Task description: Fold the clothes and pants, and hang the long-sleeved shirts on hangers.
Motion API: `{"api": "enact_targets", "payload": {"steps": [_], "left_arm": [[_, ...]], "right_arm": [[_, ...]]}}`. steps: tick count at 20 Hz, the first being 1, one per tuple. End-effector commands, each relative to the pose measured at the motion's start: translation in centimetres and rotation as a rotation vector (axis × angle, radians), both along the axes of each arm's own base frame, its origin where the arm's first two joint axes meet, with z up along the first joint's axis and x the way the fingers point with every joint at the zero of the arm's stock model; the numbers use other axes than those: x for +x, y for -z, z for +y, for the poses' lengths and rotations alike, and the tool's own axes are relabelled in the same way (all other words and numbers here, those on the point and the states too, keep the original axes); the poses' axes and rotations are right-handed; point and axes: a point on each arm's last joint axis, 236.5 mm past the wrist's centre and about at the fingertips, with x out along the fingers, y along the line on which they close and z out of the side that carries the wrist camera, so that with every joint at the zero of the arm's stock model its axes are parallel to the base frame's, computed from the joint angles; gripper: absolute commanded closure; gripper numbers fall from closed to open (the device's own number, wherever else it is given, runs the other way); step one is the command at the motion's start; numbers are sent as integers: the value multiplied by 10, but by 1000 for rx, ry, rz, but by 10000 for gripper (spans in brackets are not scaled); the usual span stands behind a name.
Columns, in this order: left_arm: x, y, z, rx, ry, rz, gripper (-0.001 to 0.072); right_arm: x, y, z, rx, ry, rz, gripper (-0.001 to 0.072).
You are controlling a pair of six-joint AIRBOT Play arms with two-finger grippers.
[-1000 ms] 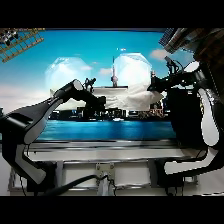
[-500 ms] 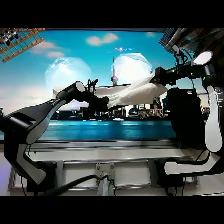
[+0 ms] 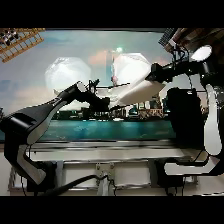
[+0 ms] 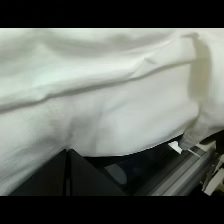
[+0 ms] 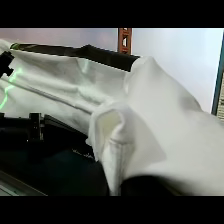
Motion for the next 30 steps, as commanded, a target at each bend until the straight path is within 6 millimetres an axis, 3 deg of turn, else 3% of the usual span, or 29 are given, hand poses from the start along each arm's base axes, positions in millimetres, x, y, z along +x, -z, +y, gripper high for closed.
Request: {"api": "enact_targets", "payload": {"steps": [1,5,7,17,19,21,23,25,28,30], "left_arm": [[1,-1,0,-2,-3,-1,703],[0,-1,0,-2,-1,0,703],[0,-1,0,-2,-1,0,703],[0,-1,0,-3,-2,-1,703],[2,-10,2,-19,-7,1,702],[10,-35,13,-63,8,-30,703],[24,-69,39,-100,20,-97,703],[42,-110,82,-127,1,-186,703],[67,-162,166,-106,-128,-317,702],[64,-184,226,-46,-220,-366,696]], "right_arm": [[9,-20,13,11,-4,-57,687],[28,-69,13,25,29,-171,687],[29,-83,14,35,35,-191,687],[11,-80,40,25,-51,-159,687],[9,-79,47,20,-69,-159,687],[5,-79,56,17,-90,-159,687],[1,-76,69,2,-120,-164,687],[-2,-71,84,-39,-154,-178,687],[-4,-68,134,-15,-201,-217,687],[-4,-60,177,16,-235,-249,687]]}}
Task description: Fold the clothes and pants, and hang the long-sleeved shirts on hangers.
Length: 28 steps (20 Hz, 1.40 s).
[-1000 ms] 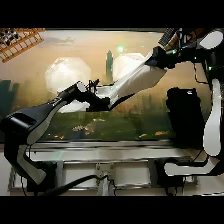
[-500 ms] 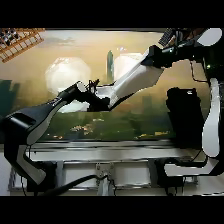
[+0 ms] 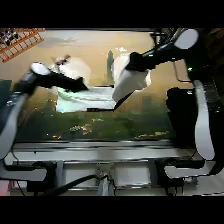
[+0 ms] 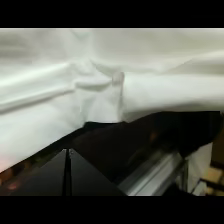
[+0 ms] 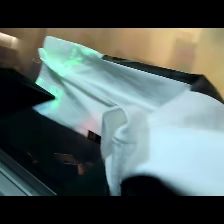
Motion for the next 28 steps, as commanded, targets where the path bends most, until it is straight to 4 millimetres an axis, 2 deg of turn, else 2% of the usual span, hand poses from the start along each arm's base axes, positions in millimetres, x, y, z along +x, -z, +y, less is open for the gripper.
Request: {"api": "enact_targets", "payload": {"steps": [1,3,5,8,10,12,14,15,18,20,24,25,26,27,28], "left_arm": [[-12,-40,104,96,-141,-88,690],[-35,-48,156,188,-246,-105,690],[-61,-56,188,221,-351,-126,690],[-96,-53,204,235,-451,-137,691],[-110,-43,199,236,-470,-137,691],[-124,-27,191,226,-467,-103,691],[-134,-10,185,214,-464,-63,691],[-137,-4,183,203,-464,-47,691],[-138,9,178,168,-489,-28,691],[-138,17,179,168,-505,-18,691],[-130,14,181,134,-574,-22,691],[-127,11,180,119,-582,-32,691],[-125,9,178,105,-585,-34,691],[-125,9,178,103,-586,-35,691],[-125,9,179,106,-585,-34,691]], "right_arm": [[-2,13,74,45,-60,-50,687],[-9,33,126,70,-121,-43,687],[-19,59,183,104,-188,-17,686],[-29,85,269,196,-244,-38,685],[-27,99,309,283,-203,-52,685],[-29,122,327,345,-154,14,684],[-31,145,336,378,-126,84,682],[-31,150,341,405,-129,89,668],[-25,142,352,516,-130,61,590],[-25,130,357,577,-132,55,590],[-33,131,359,581,-156,80,590],[-40,130,361,588,-183,89,538],[-51,125,363,606,-232,92,399],[-66,116,365,642,-300,103,291],[-80,106,364,675,-369,116,240]]}}
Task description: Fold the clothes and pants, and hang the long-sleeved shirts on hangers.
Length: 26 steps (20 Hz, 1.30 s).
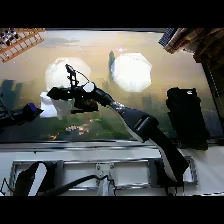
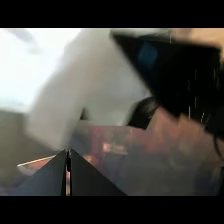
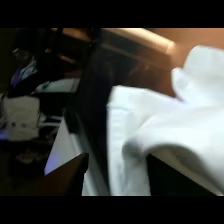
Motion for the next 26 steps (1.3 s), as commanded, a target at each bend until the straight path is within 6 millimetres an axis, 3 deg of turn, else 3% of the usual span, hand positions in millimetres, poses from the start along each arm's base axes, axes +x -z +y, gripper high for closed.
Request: {"api": "enact_targets", "payload": {"steps": [1,3,5,8,9,12,14,15,18,23,26], "left_arm": [[4,-3,1,-18,-27,-15,691],[4,-3,6,-18,-42,-15,691],[4,-3,11,-18,-62,-15,691],[4,-3,17,-16,-78,-16,691],[4,-3,17,-15,-80,-18,691],[5,-3,17,-15,-80,-19,691],[5,-3,17,-13,-77,-20,691],[5,-3,17,-13,-77,-20,691],[5,-3,17,-13,-77,-20,691],[6,-3,19,-9,-84,-26,691],[7,-4,18,-14,-84,-28,690]], "right_arm": [[-38,-25,-4,97,-187,2,201],[-28,-36,-24,110,-211,21,191],[5,-54,-57,124,-168,62,223],[66,-78,-133,77,-41,48,284],[88,-69,-168,-26,24,33,284],[131,-16,-291,-452,213,50,284],[135,8,-344,-574,253,115,284],[134,17,-355,-578,262,155,284],[124,48,-360,-564,275,259,282],[94,94,-314,-525,226,376,280],[87,106,-274,-457,218,420,281]]}}
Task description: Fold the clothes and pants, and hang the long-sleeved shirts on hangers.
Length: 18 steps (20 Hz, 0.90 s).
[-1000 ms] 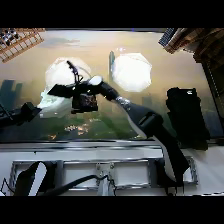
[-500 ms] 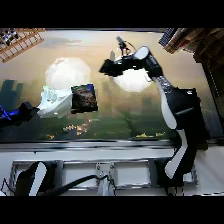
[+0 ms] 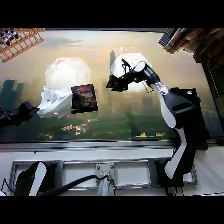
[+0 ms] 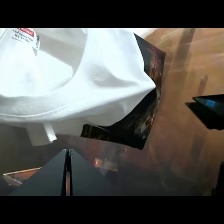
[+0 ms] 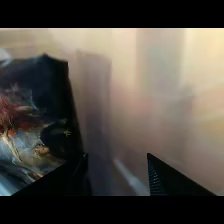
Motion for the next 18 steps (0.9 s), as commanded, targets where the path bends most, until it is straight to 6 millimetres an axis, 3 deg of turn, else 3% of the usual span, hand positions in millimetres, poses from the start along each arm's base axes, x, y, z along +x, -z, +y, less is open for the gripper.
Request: {"api": "enact_targets", "payload": {"steps": [1,2,3,8,12,13,14,15,18], "left_arm": [[2,-2,-1,-11,-2,-10,688],[3,-5,-5,-17,15,-27,620],[5,-10,-10,-27,38,-50,506],[11,-20,-19,-41,83,-110,502],[11,-21,-25,-29,119,-126,502],[12,-22,-26,-31,123,-133,501],[13,-23,-27,-37,121,-138,501],[13,-25,-28,-42,122,-142,501],[9,-27,-35,-39,175,-149,500]], "right_arm": [[-11,18,43,67,30,53,281],[-14,22,55,78,37,65,281],[-18,26,65,83,35,66,281],[-30,37,99,109,41,79,281],[-32,34,119,133,60,60,295],[-33,34,122,133,60,53,401],[-33,34,124,133,59,48,581],[-32,32,123,133,58,42,685],[-17,13,102,111,46,-10,686]]}}
